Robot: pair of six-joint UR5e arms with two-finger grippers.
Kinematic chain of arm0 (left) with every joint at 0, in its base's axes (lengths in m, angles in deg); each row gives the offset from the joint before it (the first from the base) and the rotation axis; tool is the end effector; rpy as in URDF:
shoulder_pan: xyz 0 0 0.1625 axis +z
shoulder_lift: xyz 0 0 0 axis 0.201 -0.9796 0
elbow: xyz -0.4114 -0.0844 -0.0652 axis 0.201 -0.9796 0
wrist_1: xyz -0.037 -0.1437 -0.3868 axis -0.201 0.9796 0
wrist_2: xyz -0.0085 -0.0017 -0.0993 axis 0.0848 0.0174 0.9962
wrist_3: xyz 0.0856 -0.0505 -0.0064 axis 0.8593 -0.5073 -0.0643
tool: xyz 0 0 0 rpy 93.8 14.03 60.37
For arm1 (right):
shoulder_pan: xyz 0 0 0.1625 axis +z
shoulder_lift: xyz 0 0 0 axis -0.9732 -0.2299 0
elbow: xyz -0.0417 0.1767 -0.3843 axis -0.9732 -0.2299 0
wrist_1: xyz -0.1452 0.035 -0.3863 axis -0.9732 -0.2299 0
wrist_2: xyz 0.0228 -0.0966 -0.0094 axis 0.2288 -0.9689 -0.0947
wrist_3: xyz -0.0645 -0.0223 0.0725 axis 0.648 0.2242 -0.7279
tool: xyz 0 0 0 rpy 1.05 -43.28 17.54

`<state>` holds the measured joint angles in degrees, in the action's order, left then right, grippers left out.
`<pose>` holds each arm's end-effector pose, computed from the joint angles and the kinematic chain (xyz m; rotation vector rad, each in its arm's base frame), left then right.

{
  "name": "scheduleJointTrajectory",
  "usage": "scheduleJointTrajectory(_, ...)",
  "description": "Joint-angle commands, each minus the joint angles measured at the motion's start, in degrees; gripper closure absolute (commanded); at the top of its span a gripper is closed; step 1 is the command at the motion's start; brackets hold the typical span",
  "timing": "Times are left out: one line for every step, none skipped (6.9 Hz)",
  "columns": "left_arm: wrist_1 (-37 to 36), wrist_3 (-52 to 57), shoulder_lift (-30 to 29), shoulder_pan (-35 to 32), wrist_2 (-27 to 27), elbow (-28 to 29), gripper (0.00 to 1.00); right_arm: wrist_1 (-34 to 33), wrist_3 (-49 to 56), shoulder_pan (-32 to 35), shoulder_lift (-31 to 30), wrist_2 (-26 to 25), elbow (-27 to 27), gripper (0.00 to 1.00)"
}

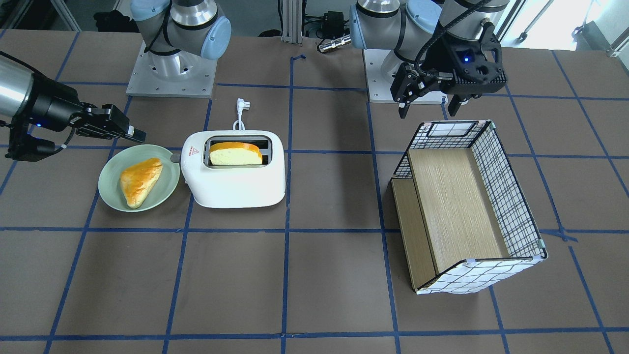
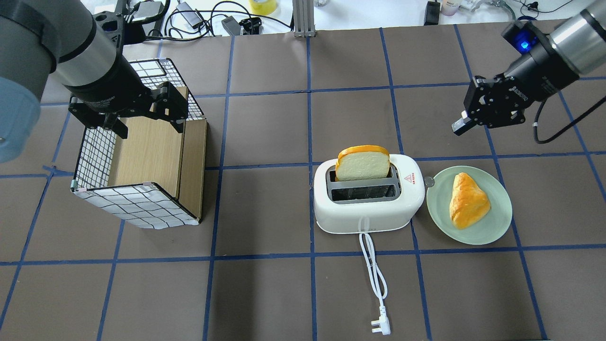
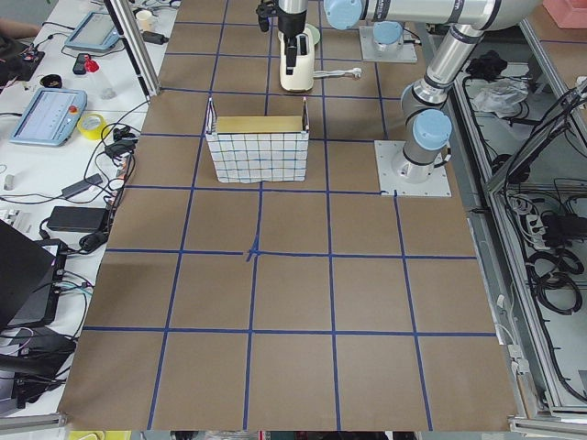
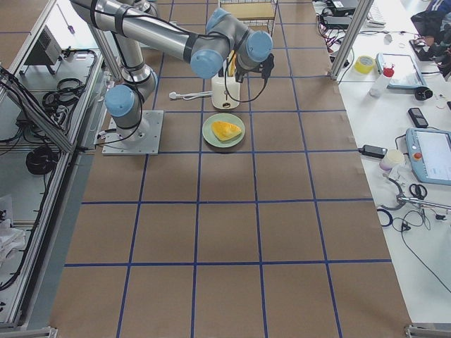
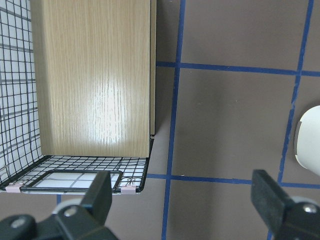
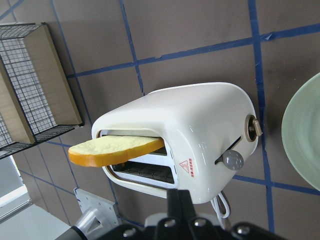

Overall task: Press toaster with right arm
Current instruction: 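Move the right gripper outward and lower it beside the toaster's lever side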

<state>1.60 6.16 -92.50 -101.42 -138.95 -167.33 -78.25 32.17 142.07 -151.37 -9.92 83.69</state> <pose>-0.1302 -0.4515 0.4959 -0.1302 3.1224 -0.0993 -0.0193 -0.4920 0.3815 0.1672 2.4066 0.2546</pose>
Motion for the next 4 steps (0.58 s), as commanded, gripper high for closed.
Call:
scheduleJointTrajectory(0.0, 0.0, 0.0, 0.0, 0.0, 0.0, 0.00, 0.5, 12.6, -3.4, 1.7, 6.1, 6.1, 1.00)
scheduleJointTrajectory(0.0, 0.0, 0.0, 0.0, 0.0, 0.0, 0.00, 0.5, 15.8, -4.2, 2.7, 6.9, 7.3, 1.00)
scheduleJointTrajectory(0.0, 0.0, 0.0, 0.0, 0.0, 0.0, 0.00, 0.2, 20.8, -4.3, 3.2, 8.7, 10.1, 1.00)
scheduleJointTrajectory(0.0, 0.0, 0.0, 0.0, 0.0, 0.0, 0.00, -0.3, 23.7, -4.8, 3.3, 10.7, 12.3, 1.00)
